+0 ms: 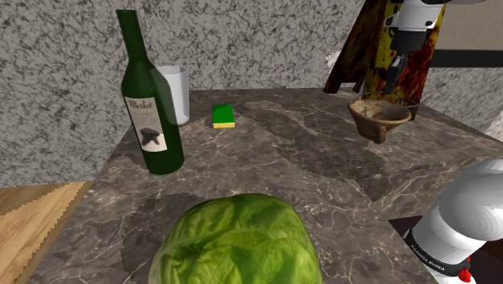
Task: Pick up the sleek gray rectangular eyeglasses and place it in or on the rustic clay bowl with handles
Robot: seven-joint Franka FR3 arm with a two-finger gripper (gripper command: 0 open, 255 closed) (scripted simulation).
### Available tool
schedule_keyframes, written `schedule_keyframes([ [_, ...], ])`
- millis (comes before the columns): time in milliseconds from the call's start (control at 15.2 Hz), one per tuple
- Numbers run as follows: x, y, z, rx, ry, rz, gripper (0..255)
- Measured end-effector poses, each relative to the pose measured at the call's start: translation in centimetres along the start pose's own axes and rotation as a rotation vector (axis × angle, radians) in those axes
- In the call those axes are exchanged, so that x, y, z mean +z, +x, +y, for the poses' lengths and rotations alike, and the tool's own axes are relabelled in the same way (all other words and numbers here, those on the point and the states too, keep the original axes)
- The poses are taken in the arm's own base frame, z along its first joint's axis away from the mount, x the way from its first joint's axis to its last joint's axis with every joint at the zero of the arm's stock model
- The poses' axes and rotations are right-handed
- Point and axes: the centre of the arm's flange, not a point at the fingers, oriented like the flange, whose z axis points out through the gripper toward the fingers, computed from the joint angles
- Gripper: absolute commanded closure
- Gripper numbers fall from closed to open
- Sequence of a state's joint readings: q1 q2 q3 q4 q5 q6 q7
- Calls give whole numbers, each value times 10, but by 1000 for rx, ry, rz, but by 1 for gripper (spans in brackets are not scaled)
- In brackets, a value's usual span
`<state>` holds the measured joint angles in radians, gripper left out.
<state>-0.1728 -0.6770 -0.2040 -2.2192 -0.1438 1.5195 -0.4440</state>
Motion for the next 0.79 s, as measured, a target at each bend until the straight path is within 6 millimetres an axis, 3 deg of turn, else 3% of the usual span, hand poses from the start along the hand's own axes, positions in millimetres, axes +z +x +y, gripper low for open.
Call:
schedule_keyframes([
  [264,1,0,0,0,0,0,255],
  [330,1,0,0,0,0,0,0],
  [792,-4,0,1,0,0,0,0],
])
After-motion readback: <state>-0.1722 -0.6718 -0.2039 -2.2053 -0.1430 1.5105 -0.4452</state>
